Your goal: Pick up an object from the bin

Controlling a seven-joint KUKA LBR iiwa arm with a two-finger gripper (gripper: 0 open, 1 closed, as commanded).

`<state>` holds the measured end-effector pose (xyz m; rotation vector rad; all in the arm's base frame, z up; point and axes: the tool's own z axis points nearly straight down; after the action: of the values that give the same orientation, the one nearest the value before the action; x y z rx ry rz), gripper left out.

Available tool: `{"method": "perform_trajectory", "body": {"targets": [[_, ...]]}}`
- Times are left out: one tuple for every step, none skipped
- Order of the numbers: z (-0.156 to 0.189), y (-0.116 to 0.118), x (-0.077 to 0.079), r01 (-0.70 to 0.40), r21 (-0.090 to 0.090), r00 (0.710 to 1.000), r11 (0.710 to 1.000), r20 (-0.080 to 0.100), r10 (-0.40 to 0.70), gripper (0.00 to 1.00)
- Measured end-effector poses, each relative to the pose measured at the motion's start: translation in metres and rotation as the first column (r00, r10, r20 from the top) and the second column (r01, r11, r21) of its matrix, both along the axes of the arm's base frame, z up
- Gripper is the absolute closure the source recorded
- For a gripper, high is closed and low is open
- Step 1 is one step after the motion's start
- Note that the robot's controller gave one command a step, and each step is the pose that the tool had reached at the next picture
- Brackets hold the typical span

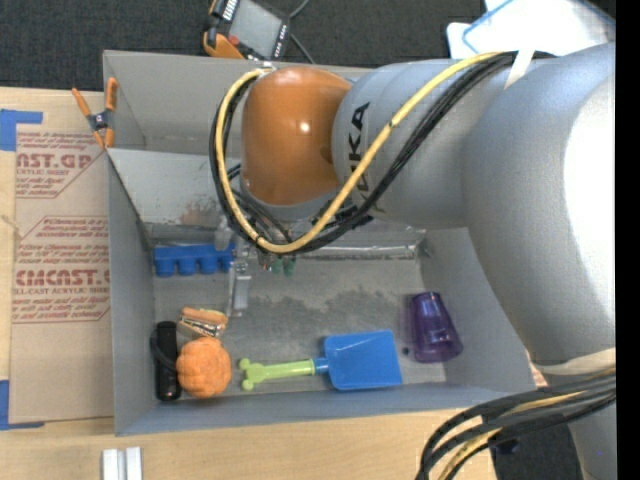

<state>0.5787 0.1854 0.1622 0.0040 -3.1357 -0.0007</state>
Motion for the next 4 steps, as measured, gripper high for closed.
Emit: {"method": "perform_trajectory", "body": {"targets": [[0.005,-0.001,0.002,0.003,0.001,1.000,1.000,0.007,-0.003,0.00],[-0.087,0.033,0.018,0.101,0.005,0.995,0.995,0.010,-0.101,0.00],[-0.020,0.044,0.015,0.230,0.007,0.973,0.973,0.016,-0.230,0.00],[-0.059,0.020,-0.043,-0.008,0.011,1.000,1.000,0.029,0.008,0.00]]}}
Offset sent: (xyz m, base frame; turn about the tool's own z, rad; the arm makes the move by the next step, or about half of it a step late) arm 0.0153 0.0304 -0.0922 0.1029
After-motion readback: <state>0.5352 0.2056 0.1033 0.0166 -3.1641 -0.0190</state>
